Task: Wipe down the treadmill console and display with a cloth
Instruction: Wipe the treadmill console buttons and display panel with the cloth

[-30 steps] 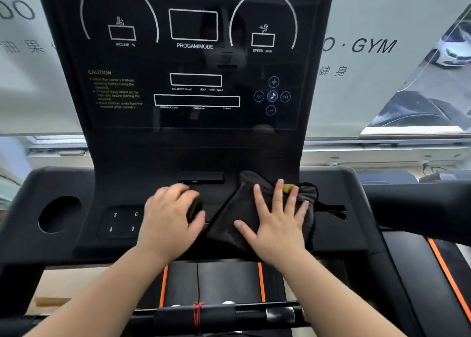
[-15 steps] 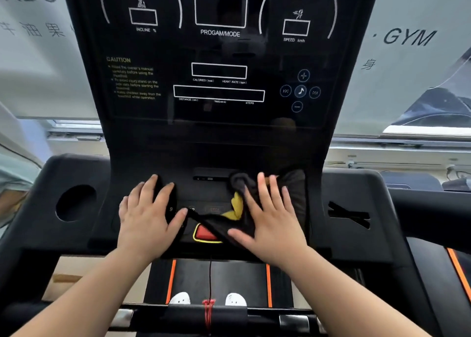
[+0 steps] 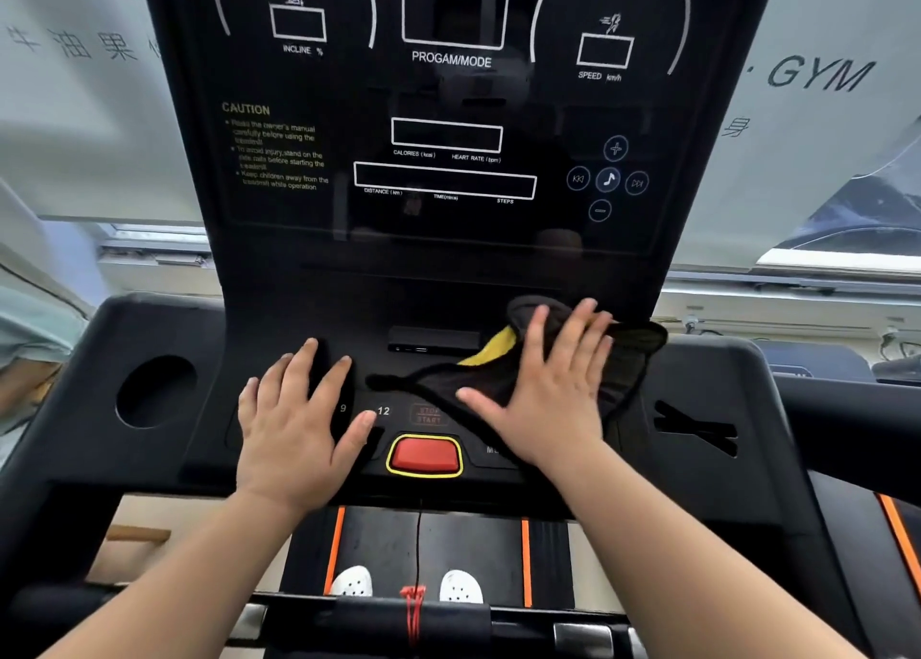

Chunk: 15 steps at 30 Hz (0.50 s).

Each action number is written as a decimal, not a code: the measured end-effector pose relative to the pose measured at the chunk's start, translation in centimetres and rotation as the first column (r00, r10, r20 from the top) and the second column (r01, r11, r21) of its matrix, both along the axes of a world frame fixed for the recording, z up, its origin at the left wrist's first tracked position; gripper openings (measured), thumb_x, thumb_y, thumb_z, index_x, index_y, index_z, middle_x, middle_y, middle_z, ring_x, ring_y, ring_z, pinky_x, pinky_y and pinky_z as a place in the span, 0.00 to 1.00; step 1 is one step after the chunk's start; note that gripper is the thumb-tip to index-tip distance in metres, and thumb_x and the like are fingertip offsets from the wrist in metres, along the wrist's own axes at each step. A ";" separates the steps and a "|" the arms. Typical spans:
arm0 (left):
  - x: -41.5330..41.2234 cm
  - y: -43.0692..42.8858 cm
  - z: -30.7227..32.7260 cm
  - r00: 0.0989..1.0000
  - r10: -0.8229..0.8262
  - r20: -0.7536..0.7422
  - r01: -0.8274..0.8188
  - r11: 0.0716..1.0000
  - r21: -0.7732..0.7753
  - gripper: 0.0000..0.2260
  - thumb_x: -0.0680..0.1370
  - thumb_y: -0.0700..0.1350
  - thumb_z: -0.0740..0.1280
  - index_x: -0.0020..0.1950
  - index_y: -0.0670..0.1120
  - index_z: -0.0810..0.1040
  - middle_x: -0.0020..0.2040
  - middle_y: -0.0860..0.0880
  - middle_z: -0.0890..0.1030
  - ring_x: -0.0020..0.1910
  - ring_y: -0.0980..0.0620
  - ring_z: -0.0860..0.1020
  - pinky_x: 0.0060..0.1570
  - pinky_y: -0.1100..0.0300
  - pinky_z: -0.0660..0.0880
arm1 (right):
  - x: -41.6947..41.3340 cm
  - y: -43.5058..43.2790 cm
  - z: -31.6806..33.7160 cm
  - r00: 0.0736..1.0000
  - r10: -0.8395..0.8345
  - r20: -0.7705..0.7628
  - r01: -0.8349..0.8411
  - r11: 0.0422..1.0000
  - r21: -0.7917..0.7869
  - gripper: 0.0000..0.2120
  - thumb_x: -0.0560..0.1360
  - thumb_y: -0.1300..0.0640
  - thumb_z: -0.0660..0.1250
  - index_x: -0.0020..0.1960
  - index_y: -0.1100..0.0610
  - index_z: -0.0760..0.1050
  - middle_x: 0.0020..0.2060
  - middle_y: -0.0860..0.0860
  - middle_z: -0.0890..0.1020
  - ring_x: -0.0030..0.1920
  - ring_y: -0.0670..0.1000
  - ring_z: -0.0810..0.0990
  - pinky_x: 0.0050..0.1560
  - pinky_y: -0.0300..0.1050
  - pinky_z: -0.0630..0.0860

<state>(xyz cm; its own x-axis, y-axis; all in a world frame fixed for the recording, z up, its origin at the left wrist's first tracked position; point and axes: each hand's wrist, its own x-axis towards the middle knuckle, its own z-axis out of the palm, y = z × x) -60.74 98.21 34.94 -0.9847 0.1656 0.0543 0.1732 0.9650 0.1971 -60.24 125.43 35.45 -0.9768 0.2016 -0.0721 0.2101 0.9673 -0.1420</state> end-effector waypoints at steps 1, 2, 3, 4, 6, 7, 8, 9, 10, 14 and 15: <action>0.0 0.0 0.0 1.000 0.001 -0.002 -0.001 1.000 0.008 0.32 0.77 0.66 0.52 0.74 0.50 0.73 0.77 0.42 0.67 0.74 0.36 0.65 0.73 0.34 0.57 | 0.0 -0.6 -0.1 0.997 0.072 -0.015 -0.072 0.997 0.018 0.61 0.67 0.16 0.48 0.83 0.57 0.37 0.78 0.69 0.31 0.77 0.71 0.27 0.78 0.69 0.34; 0.0 0.0 -0.1 1.000 0.002 -0.003 -0.002 1.000 0.013 0.32 0.77 0.66 0.52 0.74 0.50 0.72 0.77 0.42 0.67 0.74 0.37 0.65 0.73 0.35 0.57 | 0.3 -0.8 -0.1 0.988 0.153 -0.013 -0.153 0.988 0.034 0.58 0.69 0.17 0.49 0.83 0.56 0.40 0.80 0.67 0.33 0.78 0.69 0.29 0.79 0.69 0.37; -0.1 0.0 -0.1 1.000 0.002 -0.004 -0.002 1.000 0.017 0.32 0.77 0.66 0.52 0.74 0.50 0.72 0.77 0.42 0.68 0.74 0.37 0.65 0.72 0.35 0.58 | 0.7 -0.8 -0.1 0.972 0.233 0.004 -0.233 0.972 0.042 0.56 0.71 0.18 0.49 0.84 0.54 0.42 0.81 0.64 0.34 0.79 0.67 0.29 0.80 0.68 0.39; -0.1 0.0 -0.2 1.000 0.001 -0.008 -0.001 1.000 0.022 0.32 0.77 0.65 0.52 0.74 0.49 0.72 0.76 0.42 0.68 0.73 0.37 0.65 0.72 0.35 0.59 | 1.4 -0.4 -0.2 0.952 0.305 0.020 -0.305 0.951 0.040 0.53 0.72 0.19 0.49 0.84 0.52 0.42 0.81 0.60 0.34 0.80 0.63 0.28 0.81 0.66 0.40; -0.2 -0.1 -0.2 1.000 -0.005 -0.020 0.006 0.999 0.036 0.31 0.78 0.65 0.52 0.73 0.49 0.74 0.75 0.42 0.69 0.73 0.37 0.66 0.71 0.34 0.61 | 3.2 1.1 -0.6 0.918 0.394 0.031 -0.395 0.918 0.023 0.50 0.73 0.20 0.48 0.84 0.48 0.43 0.82 0.55 0.34 0.81 0.58 0.29 0.81 0.64 0.41; -0.2 -0.2 -0.2 1.000 -0.006 -0.023 0.007 0.999 0.044 0.30 0.78 0.64 0.52 0.72 0.49 0.74 0.75 0.42 0.70 0.73 0.37 0.66 0.71 0.34 0.61 | 4.2 2.0 -0.9 0.916 0.402 0.017 -0.402 0.915 0.028 0.49 0.73 0.19 0.49 0.84 0.47 0.46 0.83 0.53 0.37 0.82 0.57 0.32 0.81 0.64 0.42; -0.2 -0.2 -0.1 1.000 -0.005 -0.024 0.006 0.999 0.052 0.30 0.78 0.64 0.52 0.72 0.49 0.75 0.75 0.42 0.70 0.73 0.37 0.66 0.71 0.34 0.61 | 5.2 3.1 -1.0 0.925 0.380 0.005 -0.380 0.924 0.038 0.50 0.72 0.18 0.49 0.84 0.46 0.49 0.84 0.53 0.40 0.83 0.58 0.36 0.81 0.64 0.43; -0.2 -0.3 -0.1 1.000 -0.003 -0.024 0.004 0.998 0.059 0.30 0.78 0.64 0.52 0.71 0.49 0.75 0.75 0.42 0.70 0.73 0.37 0.65 0.71 0.34 0.61 | 5.9 4.1 -1.1 0.943 0.333 0.005 -0.333 0.942 0.044 0.52 0.70 0.17 0.48 0.84 0.47 0.51 0.84 0.54 0.42 0.83 0.59 0.38 0.81 0.65 0.44; -0.2 -0.4 0.0 1.000 -0.001 -0.021 0.002 0.998 0.064 0.30 0.78 0.64 0.52 0.71 0.49 0.75 0.75 0.42 0.70 0.73 0.37 0.65 0.71 0.34 0.60 | 6.3 5.0 -1.0 0.962 0.274 0.019 -0.274 0.960 0.048 0.54 0.69 0.16 0.47 0.84 0.47 0.52 0.84 0.55 0.43 0.83 0.59 0.39 0.81 0.65 0.45; -0.5 -1.5 0.3 1.000 0.011 -0.004 -0.010 0.998 0.066 0.29 0.78 0.65 0.52 0.71 0.51 0.75 0.75 0.44 0.69 0.75 0.38 0.63 0.73 0.34 0.58 | 5.4 5.5 -0.7 0.996 0.054 0.065 -0.058 0.997 0.051 0.58 0.65 0.13 0.40 0.83 0.48 0.38 0.81 0.56 0.31 0.81 0.60 0.32 0.81 0.62 0.38; -0.7 -2.0 0.4 1.000 0.013 -0.004 -0.013 0.998 0.066 0.29 0.78 0.65 0.52 0.71 0.51 0.75 0.75 0.43 0.69 0.75 0.38 0.63 0.73 0.34 0.58 | 4.6 4.7 -0.6 0.998 -0.005 0.060 0.002 0.999 0.043 0.58 0.64 0.13 0.40 0.82 0.49 0.33 0.80 0.57 0.28 0.80 0.60 0.29 0.81 0.62 0.36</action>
<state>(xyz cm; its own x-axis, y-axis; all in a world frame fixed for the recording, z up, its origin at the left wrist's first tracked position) -61.42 96.20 35.34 -0.9864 0.1489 0.0690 0.1618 0.9521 0.2594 -55.60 130.18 34.86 -0.9703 0.2090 -0.1221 0.2203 0.9715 -0.0877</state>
